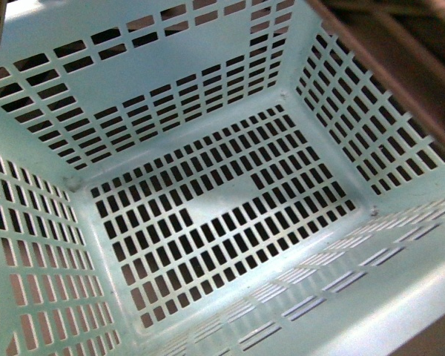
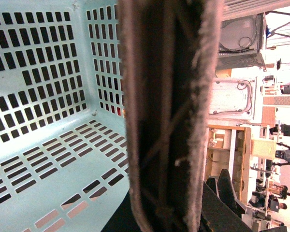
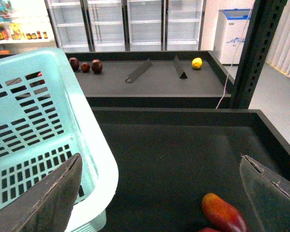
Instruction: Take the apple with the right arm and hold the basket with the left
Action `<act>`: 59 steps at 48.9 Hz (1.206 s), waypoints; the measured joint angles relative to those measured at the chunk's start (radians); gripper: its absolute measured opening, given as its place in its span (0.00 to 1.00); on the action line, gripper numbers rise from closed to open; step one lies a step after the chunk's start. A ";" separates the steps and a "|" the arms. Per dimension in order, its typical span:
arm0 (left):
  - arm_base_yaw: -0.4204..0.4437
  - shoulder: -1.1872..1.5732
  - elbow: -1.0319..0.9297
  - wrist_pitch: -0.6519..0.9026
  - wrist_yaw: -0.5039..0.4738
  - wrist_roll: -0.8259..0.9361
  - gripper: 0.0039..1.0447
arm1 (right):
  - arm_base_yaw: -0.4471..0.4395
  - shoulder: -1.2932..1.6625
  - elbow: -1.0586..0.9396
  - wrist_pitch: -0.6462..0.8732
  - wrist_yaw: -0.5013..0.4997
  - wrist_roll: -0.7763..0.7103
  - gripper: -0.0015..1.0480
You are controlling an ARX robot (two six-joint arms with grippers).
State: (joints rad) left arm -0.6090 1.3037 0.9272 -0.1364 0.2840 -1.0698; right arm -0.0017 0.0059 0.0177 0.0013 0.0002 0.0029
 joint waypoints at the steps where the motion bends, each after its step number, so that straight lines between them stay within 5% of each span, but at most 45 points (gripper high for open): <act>1: 0.000 0.000 0.000 0.000 0.000 0.000 0.07 | 0.000 0.000 0.000 0.000 0.000 0.000 0.91; 13: 0.001 0.000 0.000 0.000 -0.022 0.007 0.07 | 0.001 0.003 0.001 -0.003 0.007 0.001 0.91; 20: 0.001 -0.001 0.002 0.000 -0.018 0.005 0.07 | 0.115 0.286 0.172 -0.431 0.395 0.260 0.91; 28: 0.001 -0.001 0.003 0.000 -0.009 0.006 0.07 | 0.077 0.391 0.186 -0.491 0.440 0.381 0.91; 37: 0.000 -0.002 0.003 0.001 -0.014 0.010 0.07 | -0.087 0.546 0.179 -0.299 0.324 0.346 0.91; 44: 0.000 -0.002 0.003 0.001 -0.019 0.010 0.07 | -0.221 0.933 0.173 0.052 0.209 0.267 0.91; 53: 0.000 -0.002 0.003 0.001 -0.015 0.010 0.07 | -0.256 1.479 0.273 0.413 0.206 0.160 0.91; 59: 0.000 -0.002 0.003 0.001 -0.015 0.009 0.07 | -0.256 1.741 0.357 0.495 0.207 0.135 0.91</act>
State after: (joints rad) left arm -0.6086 1.3018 0.9306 -0.1356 0.2691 -1.0607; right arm -0.2573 1.7470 0.3744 0.4961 0.2073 0.1375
